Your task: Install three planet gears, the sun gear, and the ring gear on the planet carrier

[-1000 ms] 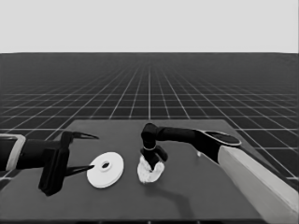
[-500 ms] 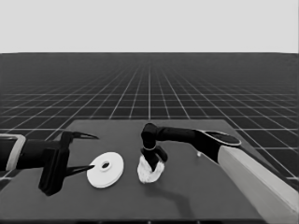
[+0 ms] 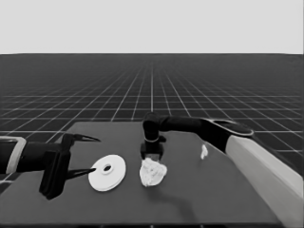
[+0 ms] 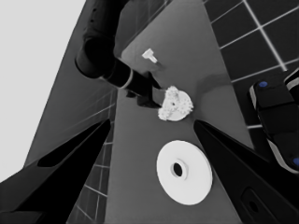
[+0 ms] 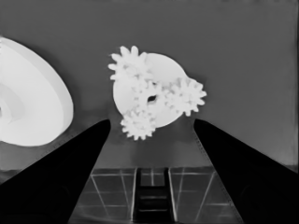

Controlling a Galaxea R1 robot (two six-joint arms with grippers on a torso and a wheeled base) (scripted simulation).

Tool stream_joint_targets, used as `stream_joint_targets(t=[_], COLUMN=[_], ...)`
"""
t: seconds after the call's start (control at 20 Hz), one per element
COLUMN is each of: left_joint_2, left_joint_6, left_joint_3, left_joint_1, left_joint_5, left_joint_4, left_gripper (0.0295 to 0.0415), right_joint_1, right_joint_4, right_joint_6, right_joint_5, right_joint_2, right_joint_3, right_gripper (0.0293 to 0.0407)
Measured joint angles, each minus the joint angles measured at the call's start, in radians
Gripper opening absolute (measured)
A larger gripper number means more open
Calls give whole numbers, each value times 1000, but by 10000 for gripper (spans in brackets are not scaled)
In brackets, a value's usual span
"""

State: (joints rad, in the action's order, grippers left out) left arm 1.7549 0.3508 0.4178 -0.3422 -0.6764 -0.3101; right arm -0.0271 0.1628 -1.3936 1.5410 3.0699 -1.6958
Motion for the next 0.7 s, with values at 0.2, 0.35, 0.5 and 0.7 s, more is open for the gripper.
stream_joint_targets(t=[0.2,0.35,0.5,0.7], left_joint_2=[0,0,0,384], left_joint_6=[0,0,0,-984], left_joint_3=[0,0,0,202], left_joint_1=[0,0,0,235], left_joint_5=[0,0,0,-826], left_joint_4=[0,0,0,-427], left_gripper=[385,385,385,406], right_joint_1=[241,358,378,381], right_joint_4=[347,496,527,534], right_joint_6=[697,1000,1062,1076], right_joint_5=[-236,-335,-355,-360], right_joint_2=[-701,-1197,-1289,-1308], right_joint_3=[806,1206,1289,1307], right_gripper=[395,385,385,385])
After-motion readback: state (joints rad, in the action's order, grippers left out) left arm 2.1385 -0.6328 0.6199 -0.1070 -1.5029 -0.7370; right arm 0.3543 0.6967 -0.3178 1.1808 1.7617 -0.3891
